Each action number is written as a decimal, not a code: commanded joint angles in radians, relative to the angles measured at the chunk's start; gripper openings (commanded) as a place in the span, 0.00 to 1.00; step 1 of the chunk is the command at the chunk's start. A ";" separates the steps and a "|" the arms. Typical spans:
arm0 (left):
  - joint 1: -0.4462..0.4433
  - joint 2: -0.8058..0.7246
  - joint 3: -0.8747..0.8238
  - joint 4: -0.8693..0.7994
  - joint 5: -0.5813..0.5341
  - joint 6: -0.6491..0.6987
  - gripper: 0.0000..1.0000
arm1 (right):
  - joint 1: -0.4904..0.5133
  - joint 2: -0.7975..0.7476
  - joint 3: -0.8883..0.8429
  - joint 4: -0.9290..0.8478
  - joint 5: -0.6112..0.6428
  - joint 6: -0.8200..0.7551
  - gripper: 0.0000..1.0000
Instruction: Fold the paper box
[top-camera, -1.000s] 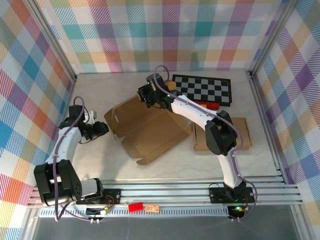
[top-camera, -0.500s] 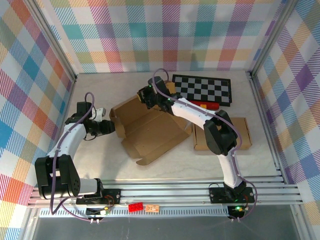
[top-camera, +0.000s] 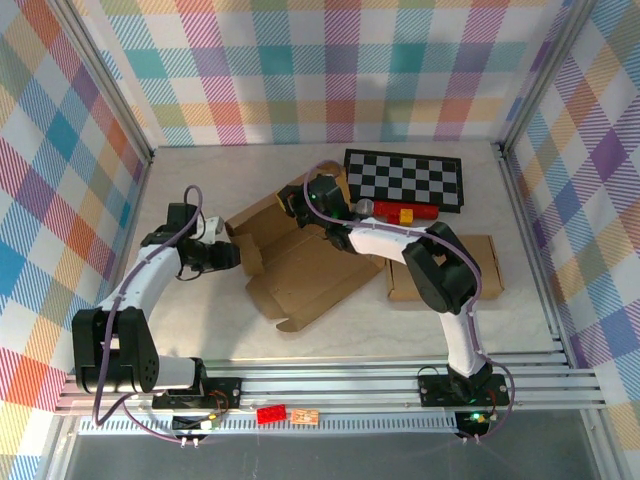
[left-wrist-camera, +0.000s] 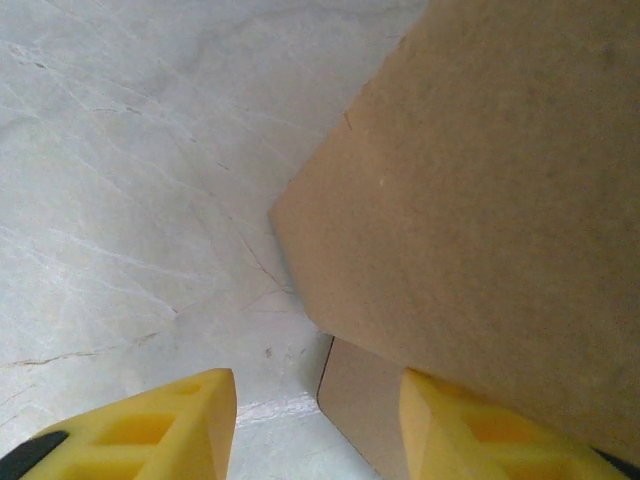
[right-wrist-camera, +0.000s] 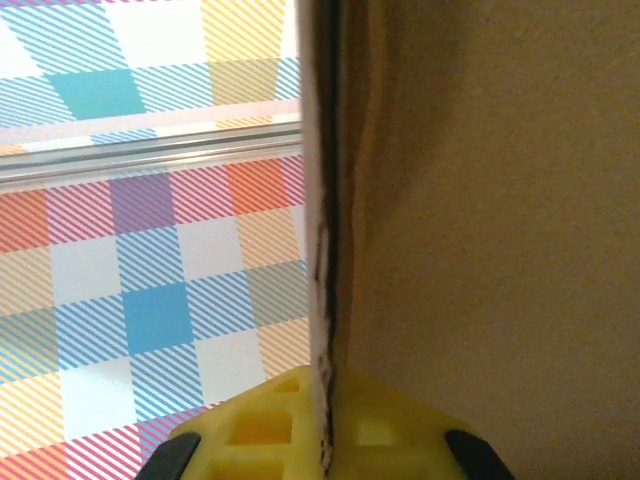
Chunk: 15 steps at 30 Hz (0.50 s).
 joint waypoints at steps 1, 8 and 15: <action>-0.024 -0.006 -0.016 0.038 -0.052 -0.049 0.47 | 0.010 -0.024 -0.027 0.150 -0.017 -0.044 0.00; -0.064 -0.021 -0.034 0.076 -0.110 -0.142 0.49 | 0.023 -0.023 -0.113 0.300 -0.012 -0.087 0.00; -0.110 -0.078 -0.104 0.174 -0.176 -0.242 0.51 | 0.035 -0.017 -0.162 0.356 0.028 -0.071 0.00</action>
